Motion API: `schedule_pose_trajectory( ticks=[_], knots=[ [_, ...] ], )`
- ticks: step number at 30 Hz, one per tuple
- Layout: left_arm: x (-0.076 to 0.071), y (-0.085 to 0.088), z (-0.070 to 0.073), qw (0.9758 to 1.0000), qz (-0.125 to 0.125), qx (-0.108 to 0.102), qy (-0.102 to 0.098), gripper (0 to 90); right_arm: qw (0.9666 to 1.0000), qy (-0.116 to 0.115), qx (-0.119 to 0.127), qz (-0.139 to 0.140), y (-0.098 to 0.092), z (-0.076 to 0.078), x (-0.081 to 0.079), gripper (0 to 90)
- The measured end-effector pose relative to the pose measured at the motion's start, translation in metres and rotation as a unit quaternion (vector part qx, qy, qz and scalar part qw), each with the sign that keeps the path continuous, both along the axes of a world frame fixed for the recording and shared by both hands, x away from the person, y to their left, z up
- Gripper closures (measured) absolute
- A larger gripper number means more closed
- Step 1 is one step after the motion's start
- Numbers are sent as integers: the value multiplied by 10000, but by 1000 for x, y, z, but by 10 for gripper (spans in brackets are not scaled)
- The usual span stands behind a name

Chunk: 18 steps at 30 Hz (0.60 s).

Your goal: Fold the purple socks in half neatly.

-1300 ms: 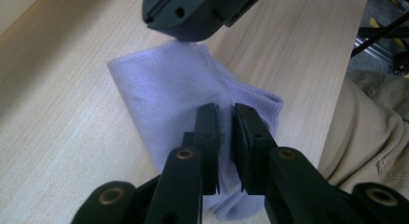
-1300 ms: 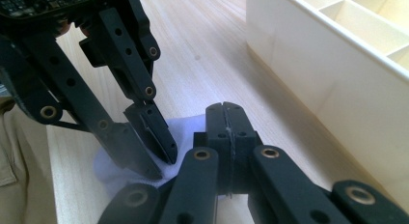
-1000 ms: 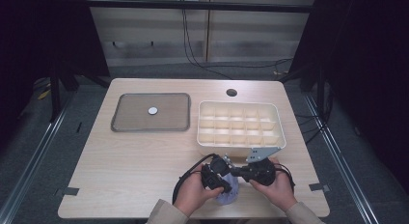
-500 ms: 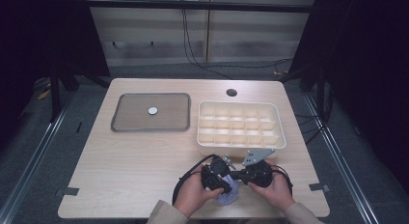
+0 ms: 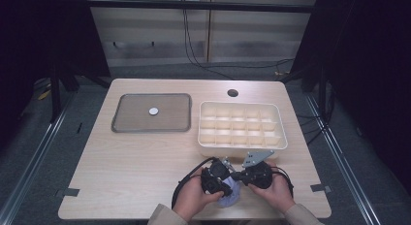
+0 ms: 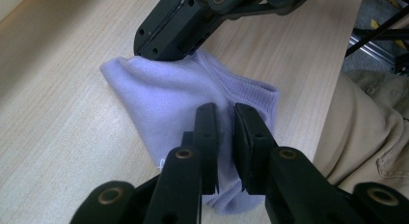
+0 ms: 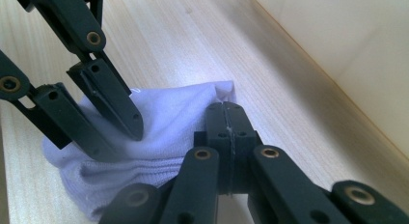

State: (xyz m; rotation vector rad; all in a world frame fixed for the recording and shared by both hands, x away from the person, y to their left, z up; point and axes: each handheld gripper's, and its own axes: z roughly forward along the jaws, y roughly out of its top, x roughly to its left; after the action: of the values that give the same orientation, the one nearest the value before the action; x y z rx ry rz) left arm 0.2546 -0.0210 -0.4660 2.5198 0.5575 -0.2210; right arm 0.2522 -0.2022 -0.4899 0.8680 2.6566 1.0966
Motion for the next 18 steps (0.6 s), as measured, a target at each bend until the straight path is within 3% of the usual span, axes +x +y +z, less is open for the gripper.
schedule_pose_trajectory(
  ticks=[14,18],
  knots=[
    [3,2,-2,9999,62,-79,96,801,9994,-251,185,-156,-4,19,-3,900],
    [4,2,-1,9999,45,-51,144,801,9988,-304,364,-93,-2,30,-6,900]
  ],
)
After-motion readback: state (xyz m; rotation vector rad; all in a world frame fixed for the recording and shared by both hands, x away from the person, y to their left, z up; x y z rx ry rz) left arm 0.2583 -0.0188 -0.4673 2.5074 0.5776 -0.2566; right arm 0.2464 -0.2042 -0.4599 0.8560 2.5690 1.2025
